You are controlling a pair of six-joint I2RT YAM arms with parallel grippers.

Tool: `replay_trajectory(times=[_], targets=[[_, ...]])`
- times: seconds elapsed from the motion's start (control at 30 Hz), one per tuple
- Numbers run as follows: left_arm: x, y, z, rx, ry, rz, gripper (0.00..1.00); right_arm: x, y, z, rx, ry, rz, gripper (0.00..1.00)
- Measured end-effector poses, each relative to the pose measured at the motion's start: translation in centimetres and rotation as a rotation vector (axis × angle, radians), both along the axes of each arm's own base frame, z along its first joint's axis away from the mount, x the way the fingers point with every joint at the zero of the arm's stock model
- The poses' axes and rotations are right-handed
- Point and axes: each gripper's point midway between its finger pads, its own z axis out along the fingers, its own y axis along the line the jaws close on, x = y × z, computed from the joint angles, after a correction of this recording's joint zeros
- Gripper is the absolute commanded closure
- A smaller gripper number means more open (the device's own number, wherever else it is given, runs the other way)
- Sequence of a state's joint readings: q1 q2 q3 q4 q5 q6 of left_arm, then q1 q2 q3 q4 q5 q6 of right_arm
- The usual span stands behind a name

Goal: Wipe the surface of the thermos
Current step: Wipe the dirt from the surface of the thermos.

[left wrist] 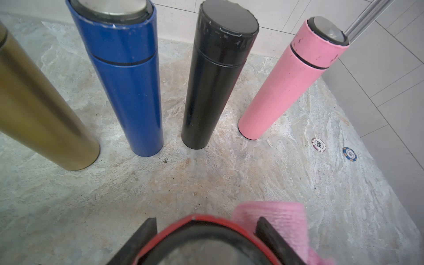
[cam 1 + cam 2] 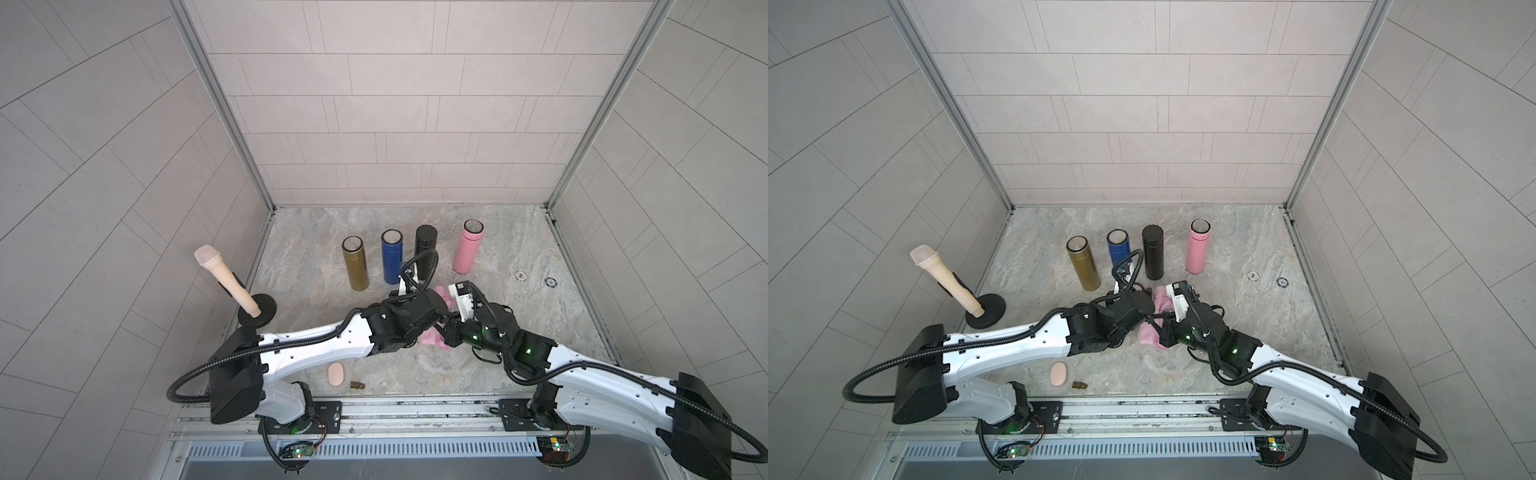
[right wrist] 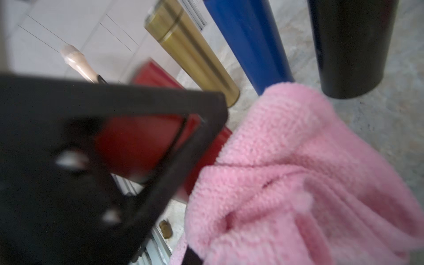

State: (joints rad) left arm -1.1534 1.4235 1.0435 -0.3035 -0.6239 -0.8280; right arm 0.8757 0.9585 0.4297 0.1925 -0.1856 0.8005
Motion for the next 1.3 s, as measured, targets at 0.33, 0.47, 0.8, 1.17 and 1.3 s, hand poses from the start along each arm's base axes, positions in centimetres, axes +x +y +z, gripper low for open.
replay_trajectory(times=[0.33, 0.47, 0.8, 1.17, 1.3], targets=[[-1.7, -0.7, 3.4, 0.135, -0.157, -0.353, 1.0, -1.4, -3.2, -8.6, -0.198, 0.168, 0.028, 1.0], [-1.8, -0.3, 3.1, 0.121, -0.157, -0.468, 1.0, -0.6, -3.1, -6.8, -0.137, 0.169, 0.072, 1.0], [-3.5, -1.9, -0.2, 0.1, -0.14, -0.689, 1.0, -1.6, -0.6, 2.4, 0.085, 0.036, 0.293, 1.0], [-5.2, -2.2, 0.1, 0.082, -0.211, -0.807, 1.0, -3.1, -1.2, -6.9, -0.074, 0.21, 0.36, 1.0], [-5.9, -2.3, 0.5, 0.075, -0.225, -0.85, 1.0, -3.7, -1.3, -9.8, -0.138, 0.283, 0.379, 1.0]])
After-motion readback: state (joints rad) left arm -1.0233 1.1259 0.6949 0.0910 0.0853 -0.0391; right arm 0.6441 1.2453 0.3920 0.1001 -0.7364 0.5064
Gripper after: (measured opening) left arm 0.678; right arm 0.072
